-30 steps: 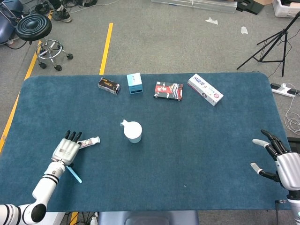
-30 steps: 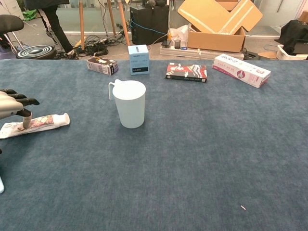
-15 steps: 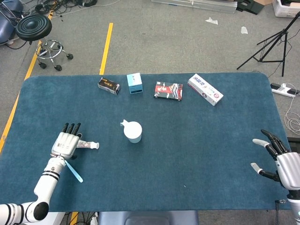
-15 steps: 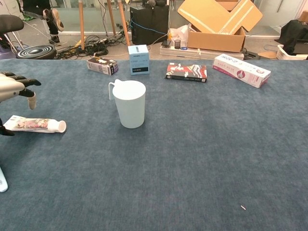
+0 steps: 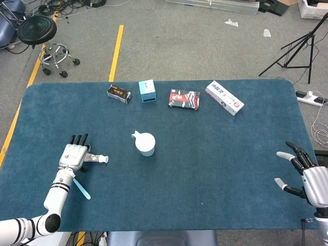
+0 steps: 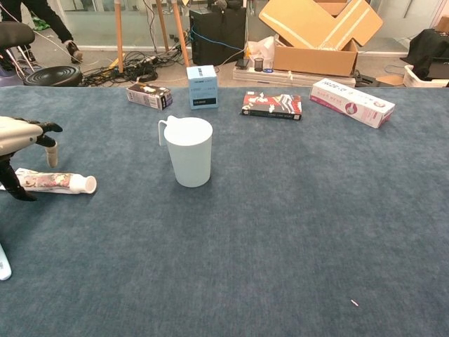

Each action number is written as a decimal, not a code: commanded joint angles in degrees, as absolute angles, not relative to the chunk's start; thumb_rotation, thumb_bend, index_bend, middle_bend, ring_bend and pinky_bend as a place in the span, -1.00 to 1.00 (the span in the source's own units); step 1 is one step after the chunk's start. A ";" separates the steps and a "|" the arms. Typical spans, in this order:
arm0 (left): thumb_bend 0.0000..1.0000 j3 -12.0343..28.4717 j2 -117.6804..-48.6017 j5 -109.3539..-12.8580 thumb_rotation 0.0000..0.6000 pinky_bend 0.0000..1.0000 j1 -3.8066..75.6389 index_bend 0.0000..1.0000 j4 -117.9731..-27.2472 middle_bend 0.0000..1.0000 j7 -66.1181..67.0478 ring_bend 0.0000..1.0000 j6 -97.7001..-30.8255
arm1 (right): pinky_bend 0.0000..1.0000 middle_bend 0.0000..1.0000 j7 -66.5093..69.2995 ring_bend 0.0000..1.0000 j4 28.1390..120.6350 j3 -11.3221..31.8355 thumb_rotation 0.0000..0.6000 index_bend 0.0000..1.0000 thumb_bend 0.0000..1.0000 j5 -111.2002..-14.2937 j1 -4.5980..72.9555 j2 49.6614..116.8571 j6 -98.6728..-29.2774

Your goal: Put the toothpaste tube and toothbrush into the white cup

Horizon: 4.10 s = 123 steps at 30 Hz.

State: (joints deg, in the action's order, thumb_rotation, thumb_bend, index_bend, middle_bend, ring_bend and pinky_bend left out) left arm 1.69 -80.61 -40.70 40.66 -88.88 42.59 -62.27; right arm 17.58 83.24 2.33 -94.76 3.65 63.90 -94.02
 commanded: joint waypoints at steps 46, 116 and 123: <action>-0.25 5.51 -87.34 -39.10 1.00 -1.00 40.79 0.01 -80.16 -1.00 40.77 -1.00 -59.51 | 0.02 -0.72 18.05 -0.69 83.16 2.30 1.00 -0.40 -0.75 -94.72 3.56 63.81 -94.10; -0.12 22.07 -75.03 -52.89 1.00 -1.00 34.60 0.30 -112.05 -1.00 10.70 -1.00 -69.81 | 0.02 -0.72 19.94 -0.69 82.79 2.12 1.00 -0.40 -0.75 -95.43 3.20 63.39 -95.33; -0.12 23.90 -78.22 -49.81 1.00 -1.00 37.90 0.32 -112.90 -0.98 12.95 -1.00 -70.67 | 0.02 -0.72 20.57 -0.69 82.57 2.08 1.00 -0.40 -0.75 -95.55 3.22 63.24 -95.40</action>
State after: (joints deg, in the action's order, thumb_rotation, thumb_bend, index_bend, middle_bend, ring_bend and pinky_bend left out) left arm 23.51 -77.61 -50.35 37.31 -112.93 12.49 -70.42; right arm 20.58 82.57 2.07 -95.56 3.22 63.25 -95.40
